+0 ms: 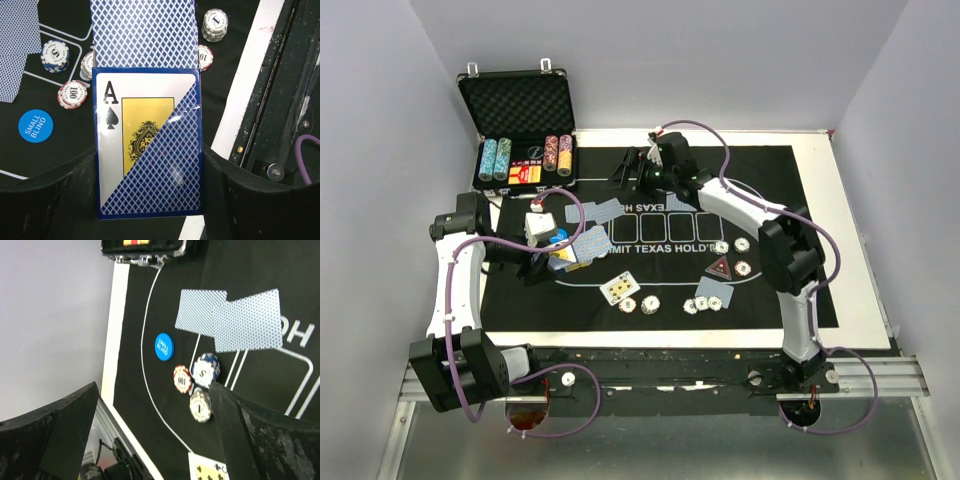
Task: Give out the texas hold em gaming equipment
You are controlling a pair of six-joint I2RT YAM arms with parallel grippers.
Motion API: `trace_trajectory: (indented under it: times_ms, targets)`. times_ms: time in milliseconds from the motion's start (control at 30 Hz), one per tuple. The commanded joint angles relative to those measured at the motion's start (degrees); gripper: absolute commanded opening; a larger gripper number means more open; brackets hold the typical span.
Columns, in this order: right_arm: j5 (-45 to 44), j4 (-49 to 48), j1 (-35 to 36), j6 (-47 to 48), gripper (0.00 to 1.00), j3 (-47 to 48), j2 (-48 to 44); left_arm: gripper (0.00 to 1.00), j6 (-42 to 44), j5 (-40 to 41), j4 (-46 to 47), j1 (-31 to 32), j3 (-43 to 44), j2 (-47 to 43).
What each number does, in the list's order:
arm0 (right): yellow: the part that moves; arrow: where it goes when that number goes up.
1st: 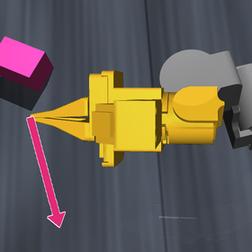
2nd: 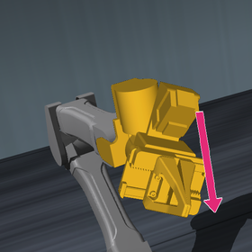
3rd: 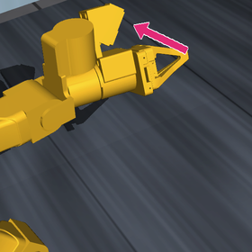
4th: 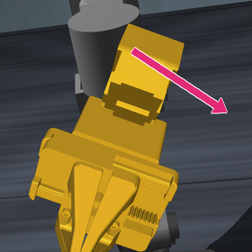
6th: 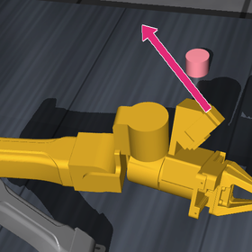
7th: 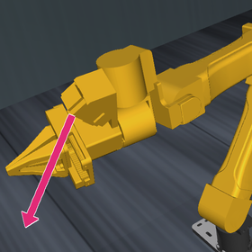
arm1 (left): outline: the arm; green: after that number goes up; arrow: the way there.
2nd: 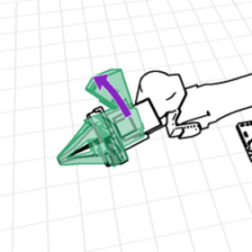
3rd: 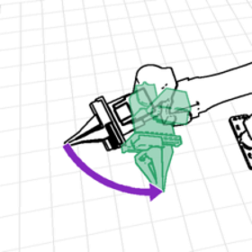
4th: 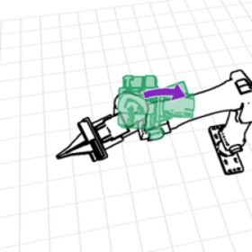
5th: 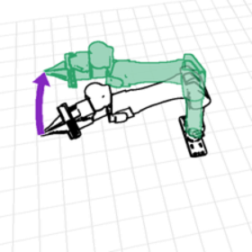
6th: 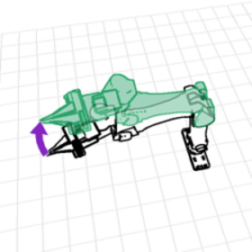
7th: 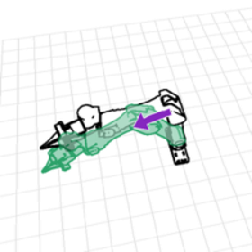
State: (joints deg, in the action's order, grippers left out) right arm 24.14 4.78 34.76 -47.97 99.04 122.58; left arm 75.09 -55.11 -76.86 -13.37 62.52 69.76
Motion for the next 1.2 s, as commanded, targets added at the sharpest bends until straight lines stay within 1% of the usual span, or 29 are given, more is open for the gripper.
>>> trace_trajectory:
  times_ms: [0, 67, 133, 200, 267, 333, 433, 500, 567, 667, 733, 767, 833, 1000, 1167]
  targets:
    - [-1.12, 0.75, 0.13, 1.91, 1.0, -4.32, -1.75, 0.12, 0.67, -4.04, -16.04, 0.18, 0.58, -0.85]
    - [-0.59, 5.31, 0.13, 3.05, 1.0, 0.69, 2.46, 0.12, 0.15, -4.47, -16.04, 0.18, 1.02, -0.41]
    - [0.2, 3.59, 0.13, 1.83, 1.0, -0.51, 2.66, 0.12, -0.2, -4.65, -16.04, 0.27, 1.29, -0.76]
    - [0.82, -2.11, 0.04, 0.25, 1.0, -5.76, -0.57, 0.12, 0.4, -4.57, -16.04, 0.27, 0.85, -1.64]
    - [1.52, -4.16, -0.05, -0.46, 1.0, -9.99, -4.36, 0.12, 0.67, -4.83, -16.04, 0.18, 0.58, -1.56]
    - [3.62, -8.89, -0.05, -1.77, 1.0, -14.56, -8.22, 0.12, 0.32, -5.18, -16.04, 0.18, 0.93, -0.77]
    - [6.61, -17.84, -0.13, -7.21, 1.0, -24.66, -15.42, 0.12, 0.67, -5.18, -16.04, 0.36, 0.94, -0.32]
    - [8.46, -22.86, -0.05, -10.64, 1.0, -28.89, -18.77, 0.12, 1.2, -5.18, -16.04, 0.36, 0.76, -0.32]
    - [8.47, -24.28, 0.04, -12.41, 1.0, -31.88, -22.02, 0.12, 1.11, -5.27, -16.04, 0.27, 0.76, -0.06]
    - [8.03, -23.85, 0.04, -13.12, 1.0, -34.96, -25.63, 0.12, 1.03, -5.27, -16.04, 0.27, 0.67, -0.32]
    - [8.46, -26.29, 0.3, -15.39, 1.0, -37.07, -27.3, 0.12, 1.11, -5.09, -15.95, 0.27, 0.5, -0.5]
    - [8.73, -27.79, 0.74, -16.19, 1.0, -37.69, -27.83, 0.12, 1.11, -5.01, -15.95, 0.36, 0.41, -0.59]
    - [8.64, -27.46, 2.58, -15.59, 1.0, -37.18, -28.02, 0.12, 0.94, -4.65, -16.04, 0.45, 0.41, -0.59]
    - [6.8, -20.52, 8.38, -10.67, 1.0, -32.96, -25.21, 0.12, 0.5, -4.21, -16.04, 0.36, 0.5, -0.76]
    - [5.92, -21.04, 10.15, -10.66, 1.0, -33.3, -23.71, 0.12, 0.06, -3.51, -16.04, 0.45, 0.41, -1.03]
